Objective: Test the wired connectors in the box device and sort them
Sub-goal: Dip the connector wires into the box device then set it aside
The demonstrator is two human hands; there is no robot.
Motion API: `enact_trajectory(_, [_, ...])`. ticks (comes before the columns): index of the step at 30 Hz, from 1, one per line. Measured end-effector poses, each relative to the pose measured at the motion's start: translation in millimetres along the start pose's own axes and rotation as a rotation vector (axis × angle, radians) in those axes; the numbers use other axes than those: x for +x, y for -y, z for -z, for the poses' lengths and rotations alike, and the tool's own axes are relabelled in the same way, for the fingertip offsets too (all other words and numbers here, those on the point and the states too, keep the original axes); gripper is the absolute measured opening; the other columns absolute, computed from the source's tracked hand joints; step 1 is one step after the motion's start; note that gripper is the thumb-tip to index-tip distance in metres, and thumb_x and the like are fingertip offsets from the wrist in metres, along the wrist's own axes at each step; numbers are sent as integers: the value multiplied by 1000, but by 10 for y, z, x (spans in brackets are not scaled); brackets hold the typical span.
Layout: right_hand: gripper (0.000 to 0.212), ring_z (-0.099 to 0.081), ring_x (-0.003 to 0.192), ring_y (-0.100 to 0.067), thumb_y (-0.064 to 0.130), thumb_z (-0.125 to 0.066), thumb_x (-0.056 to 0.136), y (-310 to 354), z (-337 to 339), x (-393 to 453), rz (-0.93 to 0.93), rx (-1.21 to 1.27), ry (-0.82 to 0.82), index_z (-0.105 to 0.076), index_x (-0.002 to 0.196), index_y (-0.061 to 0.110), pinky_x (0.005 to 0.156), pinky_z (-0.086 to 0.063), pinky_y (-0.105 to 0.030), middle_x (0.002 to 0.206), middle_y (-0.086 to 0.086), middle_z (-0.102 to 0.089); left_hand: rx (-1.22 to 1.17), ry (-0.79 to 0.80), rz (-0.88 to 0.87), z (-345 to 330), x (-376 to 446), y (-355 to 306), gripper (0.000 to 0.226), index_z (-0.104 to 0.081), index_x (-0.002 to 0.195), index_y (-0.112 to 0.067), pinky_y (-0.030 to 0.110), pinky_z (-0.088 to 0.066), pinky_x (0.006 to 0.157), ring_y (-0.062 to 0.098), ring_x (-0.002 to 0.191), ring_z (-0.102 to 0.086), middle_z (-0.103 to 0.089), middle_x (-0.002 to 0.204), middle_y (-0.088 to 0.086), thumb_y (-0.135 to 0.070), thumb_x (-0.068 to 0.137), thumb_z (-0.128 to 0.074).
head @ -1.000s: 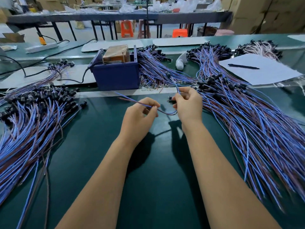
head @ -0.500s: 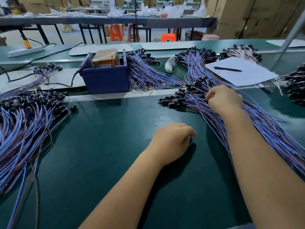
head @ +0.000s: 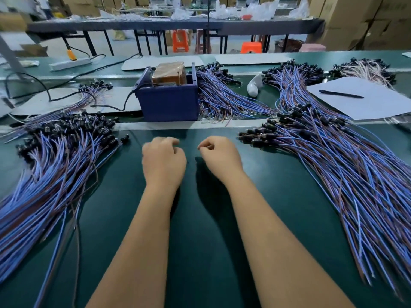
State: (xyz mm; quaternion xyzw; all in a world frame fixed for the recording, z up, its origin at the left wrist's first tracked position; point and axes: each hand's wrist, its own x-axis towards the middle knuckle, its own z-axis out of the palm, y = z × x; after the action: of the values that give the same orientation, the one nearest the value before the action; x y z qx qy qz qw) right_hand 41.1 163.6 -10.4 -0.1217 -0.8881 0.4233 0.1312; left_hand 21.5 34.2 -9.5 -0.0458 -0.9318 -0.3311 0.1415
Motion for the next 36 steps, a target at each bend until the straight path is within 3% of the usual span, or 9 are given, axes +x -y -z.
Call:
enact_trajectory(4, [20, -58, 84, -22, 17, -48, 89, -18, -84, 31, -77, -83, -55, -68, 92, 19, 57, -38, -27, 93, 2, -68, 283, -34, 246, 257, 126, 364, 42, -53, 135, -23, 49, -21, 113, 30, 145, -9, -23, 159, 11, -22, 93, -50])
enact_trajectory(8, [19, -57, 82, -23, 16, -46, 89, -24, -82, 16, -67, -120, -54, -65, 92, 17, 57, -37, -28, 89, 1, -65, 310, 37, 349, 335, 180, 498, 48, -45, 141, -17, 50, -20, 112, 37, 141, -23, -35, 152, 16, -26, 94, -46])
enact_trajectory(17, [18, -57, 82, -18, 25, -47, 91, -66, -55, -43, 11, -88, 11, -65, 92, 23, 59, -39, -27, 86, 9, -65, 298, -7, 217, 269, 156, 468, 35, -61, 125, -7, 42, -39, 77, 40, 113, -47, -53, 124, 20, -5, 94, -44])
enact_trajectory(21, [19, -59, 76, -15, 23, -48, 92, -74, -29, -83, 63, 78, -28, -66, 87, 21, 61, -42, -28, 72, 8, -63, 116, -122, 111, 169, 119, 350, 29, -58, 122, -7, 39, -37, 78, 37, 104, -53, -51, 123, 18, -4, 98, -41])
enact_trajectory(24, [20, -61, 69, -17, 20, -48, 95, -52, -19, -81, 76, 205, -29, -65, 86, 21, 66, -48, -32, 70, 5, -64, -233, -228, -41, 95, 93, 181, 20, -60, 110, -11, 30, -42, 86, 27, 100, -58, -60, 109, 8, -4, 100, -44])
enact_trajectory(27, [23, -58, 54, -14, 18, -40, 103, 2, -28, -90, 22, 532, 34, -62, 96, 18, 57, -50, -28, 68, -3, -64, -938, -110, 88, 51, 76, -19, 18, -64, 93, -13, 26, -52, 89, 11, 86, -65, -68, 85, -5, 1, 98, -53])
enact_trajectory(30, [27, -64, 58, -17, 26, -35, 107, 63, -12, -102, -66, 840, 126, -59, 99, 15, 58, -54, -25, 70, -7, -68, -1538, 113, 212, 65, 19, -151, 27, -72, 83, -6, 24, -57, 79, 12, 78, -69, -72, 79, 2, -1, 97, -50])
enact_trajectory(33, [38, -66, 63, -18, 32, -34, 107, 57, 26, -69, -146, 954, 186, -63, 103, 8, 65, -57, -30, 70, -4, -68, -1583, 399, 199, 130, -37, -195, 47, -72, 59, -12, 21, -55, 60, 13, 62, -65, -68, 66, 3, -17, 97, -45])
enact_trajectory(36, [33, -58, 50, -13, 19, -40, 105, 14, 90, -37, -163, 977, 256, -62, 113, -4, 51, -52, -26, 62, -3, -64, -1426, 703, 176, 158, -112, -258, 42, -58, 46, -14, 18, -45, 46, 15, 48, -52, -56, 55, 3, -28, 85, -50])
